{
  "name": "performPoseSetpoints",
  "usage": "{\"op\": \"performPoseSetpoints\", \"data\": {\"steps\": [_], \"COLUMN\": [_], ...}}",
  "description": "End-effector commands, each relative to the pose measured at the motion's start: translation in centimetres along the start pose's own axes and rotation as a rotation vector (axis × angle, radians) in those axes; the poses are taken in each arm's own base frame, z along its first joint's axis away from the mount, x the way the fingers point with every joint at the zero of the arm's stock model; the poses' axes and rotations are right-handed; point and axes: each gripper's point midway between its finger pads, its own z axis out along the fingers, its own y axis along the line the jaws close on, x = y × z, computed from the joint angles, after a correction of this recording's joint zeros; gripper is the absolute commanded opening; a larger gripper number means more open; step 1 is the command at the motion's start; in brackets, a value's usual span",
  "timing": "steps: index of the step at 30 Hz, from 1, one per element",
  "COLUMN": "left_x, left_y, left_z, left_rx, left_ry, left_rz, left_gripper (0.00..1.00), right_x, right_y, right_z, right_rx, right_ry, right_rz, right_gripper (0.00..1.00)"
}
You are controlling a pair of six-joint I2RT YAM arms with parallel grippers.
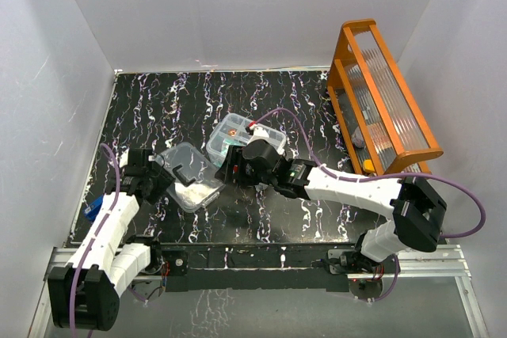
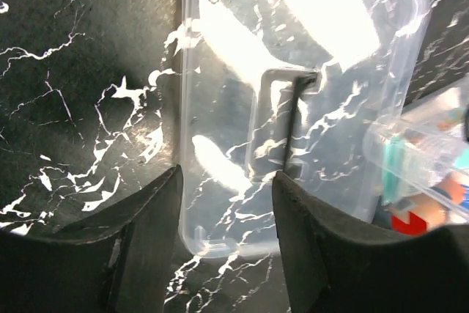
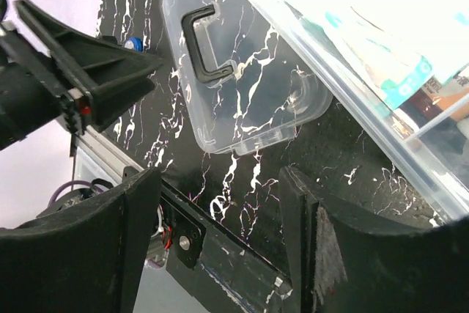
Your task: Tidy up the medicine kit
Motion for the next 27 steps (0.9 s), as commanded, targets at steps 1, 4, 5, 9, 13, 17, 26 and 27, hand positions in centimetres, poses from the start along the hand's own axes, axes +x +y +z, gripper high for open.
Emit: {"op": "performPoseSetpoints", "data": {"steps": [1, 4, 5, 9, 13, 17, 26, 27], "left_x": [-1.4, -1.8, -1.9, -1.5, -0.7, -0.5, 0.4, 0.4], "left_y": [-1.1, -1.3, -1.3, -1.2, -0.8, -0.7, -1.2, -1.1], "left_z": [-2.3, -3.3, -3.4, -2.8, -1.2, 0.3, 2.9, 3.1], "left_rx": [0.037, 0.051, 0.055, 0.045, -0.018, -0.050, -0.053, -0.061], "left_ry": [-0.044, -0.059, -0.063, -0.046, 0.026, 0.055, 0.124, 0.124], "left_rz": [-0.035, -0.043, -0.044, -0.018, 0.036, 0.079, 0.131, 0.129], "left_gripper": [0.48, 0.48, 0.48, 0.57, 0.68, 0.76, 0.79, 0.78], "right_x": [-1.9, -1.8, -1.9, -1.5, -0.3, 0.3, 1.1, 1.1], "right_y": [2.3, 2.5, 2.5, 1.6, 0.3, -0.8, -1.3, -1.4], "right_z": [-0.2, -0.1, 0.0, 0.9, 2.6, 4.0, 5.7, 5.9], "right_rx": [-0.075, -0.086, -0.083, -0.049, 0.055, 0.155, 0.201, 0.204], "right_ry": [-0.081, -0.080, -0.083, -0.083, -0.081, -0.104, -0.108, -0.108], "right_rz": [0.087, 0.114, 0.126, 0.128, 0.052, -0.011, -0.084, -0.088], "right_gripper": [0.65, 0.69, 0.70, 0.70, 0.68, 0.66, 0.65, 0.64]}}
